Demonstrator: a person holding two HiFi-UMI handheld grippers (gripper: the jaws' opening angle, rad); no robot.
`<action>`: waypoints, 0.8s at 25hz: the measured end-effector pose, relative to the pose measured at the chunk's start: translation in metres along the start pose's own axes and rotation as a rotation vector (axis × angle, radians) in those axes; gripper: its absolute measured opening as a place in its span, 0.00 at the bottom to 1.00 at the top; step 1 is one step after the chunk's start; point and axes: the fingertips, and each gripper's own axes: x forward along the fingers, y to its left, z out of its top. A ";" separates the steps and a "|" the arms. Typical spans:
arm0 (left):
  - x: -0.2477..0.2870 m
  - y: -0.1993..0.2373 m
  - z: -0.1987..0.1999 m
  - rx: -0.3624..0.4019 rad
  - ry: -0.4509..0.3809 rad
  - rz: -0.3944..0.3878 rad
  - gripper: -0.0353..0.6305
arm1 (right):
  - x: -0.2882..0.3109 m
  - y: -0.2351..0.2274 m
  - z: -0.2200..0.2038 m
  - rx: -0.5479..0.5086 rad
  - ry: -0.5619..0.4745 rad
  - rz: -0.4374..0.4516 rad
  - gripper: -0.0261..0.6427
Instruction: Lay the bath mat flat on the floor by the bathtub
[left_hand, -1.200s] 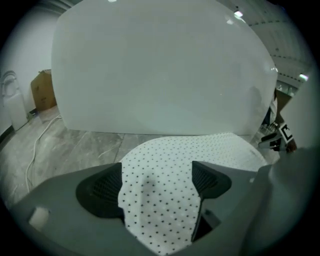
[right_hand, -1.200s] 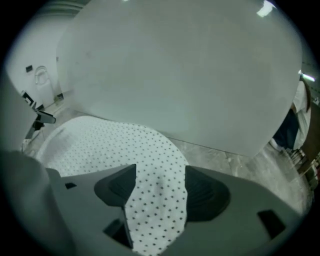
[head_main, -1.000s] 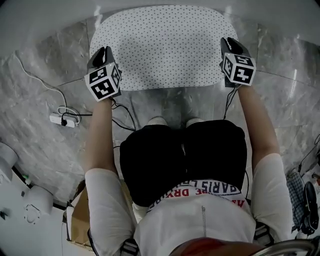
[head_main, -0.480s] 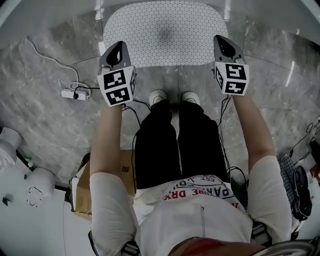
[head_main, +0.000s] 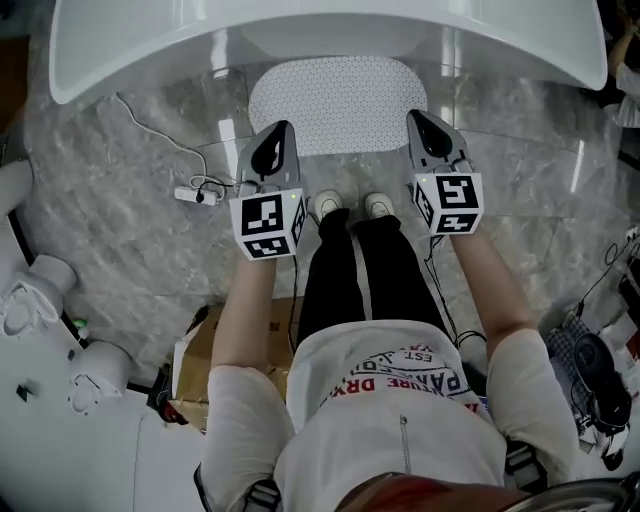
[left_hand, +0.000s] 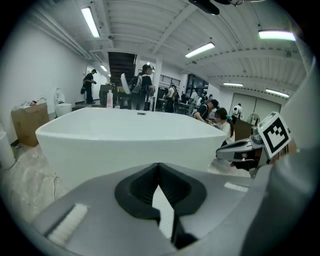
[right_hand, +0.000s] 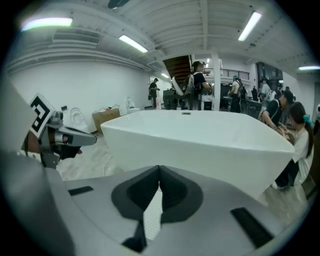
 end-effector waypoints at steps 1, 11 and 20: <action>-0.012 -0.007 0.017 -0.013 -0.016 -0.001 0.07 | -0.013 0.003 0.017 0.018 -0.012 -0.001 0.06; -0.141 -0.069 0.176 0.008 -0.166 -0.100 0.07 | -0.145 0.038 0.166 -0.025 -0.146 0.067 0.06; -0.248 -0.104 0.301 0.155 -0.411 -0.088 0.07 | -0.263 0.037 0.285 -0.094 -0.428 0.031 0.06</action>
